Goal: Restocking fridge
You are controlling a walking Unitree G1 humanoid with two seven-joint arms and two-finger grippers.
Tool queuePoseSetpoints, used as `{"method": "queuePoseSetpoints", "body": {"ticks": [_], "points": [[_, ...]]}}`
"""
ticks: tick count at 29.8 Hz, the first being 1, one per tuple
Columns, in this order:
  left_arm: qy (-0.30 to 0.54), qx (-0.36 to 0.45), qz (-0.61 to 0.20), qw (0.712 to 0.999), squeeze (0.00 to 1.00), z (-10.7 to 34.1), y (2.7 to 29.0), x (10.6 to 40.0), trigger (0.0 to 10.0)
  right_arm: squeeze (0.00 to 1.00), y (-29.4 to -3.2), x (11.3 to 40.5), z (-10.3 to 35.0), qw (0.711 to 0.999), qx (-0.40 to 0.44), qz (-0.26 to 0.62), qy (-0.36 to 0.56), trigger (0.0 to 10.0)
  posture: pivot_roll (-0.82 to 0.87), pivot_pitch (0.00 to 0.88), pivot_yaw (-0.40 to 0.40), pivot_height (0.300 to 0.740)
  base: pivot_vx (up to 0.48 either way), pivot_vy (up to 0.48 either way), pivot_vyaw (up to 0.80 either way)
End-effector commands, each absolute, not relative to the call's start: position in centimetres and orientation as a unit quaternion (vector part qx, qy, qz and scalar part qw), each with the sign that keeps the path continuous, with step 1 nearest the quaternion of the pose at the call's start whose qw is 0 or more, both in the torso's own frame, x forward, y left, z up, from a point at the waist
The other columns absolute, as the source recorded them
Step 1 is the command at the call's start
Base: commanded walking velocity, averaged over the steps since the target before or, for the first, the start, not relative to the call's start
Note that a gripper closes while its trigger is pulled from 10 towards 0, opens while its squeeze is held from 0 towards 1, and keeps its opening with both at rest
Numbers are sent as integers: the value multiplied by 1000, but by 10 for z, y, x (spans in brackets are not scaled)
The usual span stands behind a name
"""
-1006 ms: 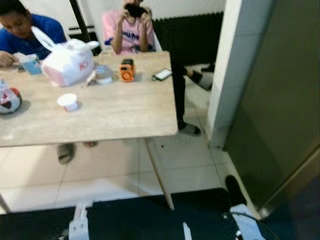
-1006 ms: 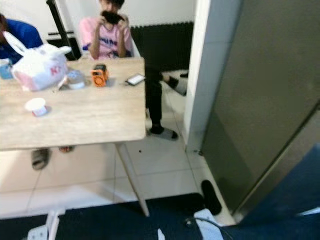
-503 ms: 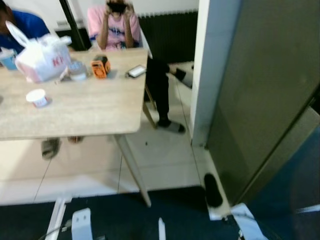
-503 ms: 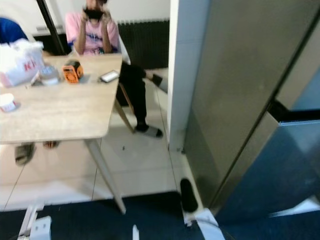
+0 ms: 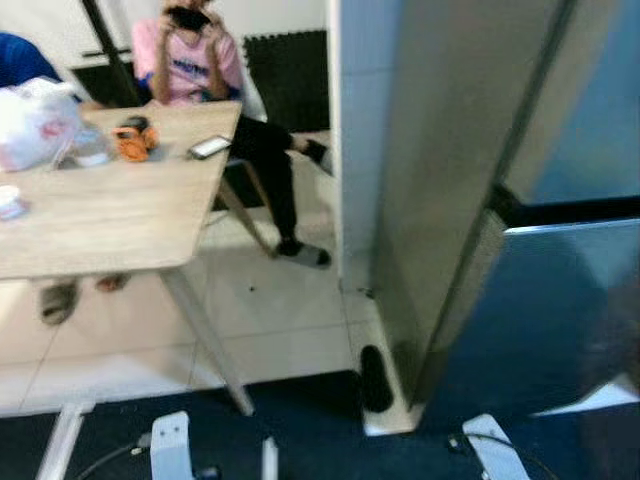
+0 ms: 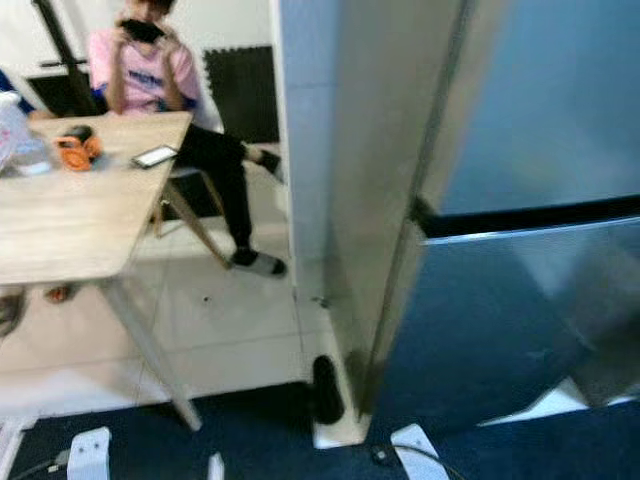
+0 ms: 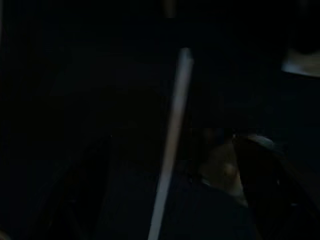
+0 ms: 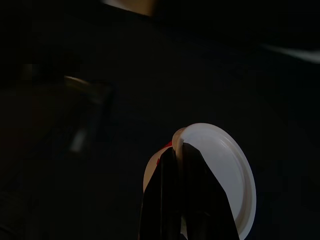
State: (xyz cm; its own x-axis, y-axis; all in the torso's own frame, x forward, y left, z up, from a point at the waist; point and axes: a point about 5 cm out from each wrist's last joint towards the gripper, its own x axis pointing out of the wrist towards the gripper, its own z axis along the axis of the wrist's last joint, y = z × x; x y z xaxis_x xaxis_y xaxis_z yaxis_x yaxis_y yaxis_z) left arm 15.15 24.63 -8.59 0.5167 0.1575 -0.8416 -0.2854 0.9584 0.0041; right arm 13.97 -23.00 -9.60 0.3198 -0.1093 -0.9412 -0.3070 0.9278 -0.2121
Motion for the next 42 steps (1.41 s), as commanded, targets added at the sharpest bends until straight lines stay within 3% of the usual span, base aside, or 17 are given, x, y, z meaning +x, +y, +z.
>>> {"method": "queuePoseSetpoints", "body": {"ticks": [1, 15, 20, 26, 28, 33, 34, 35, 39, 40, 42], "points": [[474, -52, 115, 871, 0, -85, 246, 154, 10000, 0, -223, 139, -98, 792, -174, 70, 581, 10000, -8, 0, 29, 740, 0, 0, -775], [458, -55, 108, 881, 0, -81, 245, 164, 10000, 0, -220, 140, -98, 801, -154, 56, 575, 10000, -19, 0, 36, 740, 0, 0, -776], [451, -57, 107, 884, 0, -80, 243, 167, 10000, 0, -220, 141, -98, 805, -153, 56, 571, 10000, -22, 0, 37, 740, 0, 0, 0], [408, -81, 110, 903, 0, -70, 243, 187, 10000, 0, -220, 141, -98, 803, -155, 58, 572, 10000, -16, 0, 33, 740, 0, 0, 0], [357, -107, 102, 923, 0, -55, 243, 210, 10000, 0, -220, 141, -98, 803, -157, 60, 572, 10000, -13, 0, 29, 740, 0, 0, 0], [290, -147, 71, 943, 0, -36, 240, 237, 10000, 0, -220, 141, -97, 803, -158, 62, 571, 10000, -13, 0, 27, 740, 0, 0, 0], [253, -176, 43, 950, 345, -26, 237, 249, 10000, 0, -220, 142, -97, 803, -158, 62, 571, 10000, -12, 0, 27, 740, 0, 0, 0], [217, -203, 9, 955, 1000, -15, 233, 261, 10000, 0, -220, 142, -97, 803, -159, 63, 571, 10000, -11, 0, 27, 740, 0, 0, 0], [189, -219, -30, 957, 1000, -5, 227, 271, 10000, 0, -220, 142, -97, 804, -156, 60, 570, 10000, -11, 0, 26, 740, 0, 0, 0], [162, -235, -80, 955, 1000, 4, 221, 279, 10000, 0, -220, 142, -97, 805, -155, 59, 570, 10000, -14, 0, 27, 740, 0, 0, 0], [162, -235, -80, 955, 1000, 4, 221, 279, 10000, 0, -220, 142, -97, 805, -155, 59, 570, 10000, -14, 0, 27, 740, 0, 0, 0]]}}
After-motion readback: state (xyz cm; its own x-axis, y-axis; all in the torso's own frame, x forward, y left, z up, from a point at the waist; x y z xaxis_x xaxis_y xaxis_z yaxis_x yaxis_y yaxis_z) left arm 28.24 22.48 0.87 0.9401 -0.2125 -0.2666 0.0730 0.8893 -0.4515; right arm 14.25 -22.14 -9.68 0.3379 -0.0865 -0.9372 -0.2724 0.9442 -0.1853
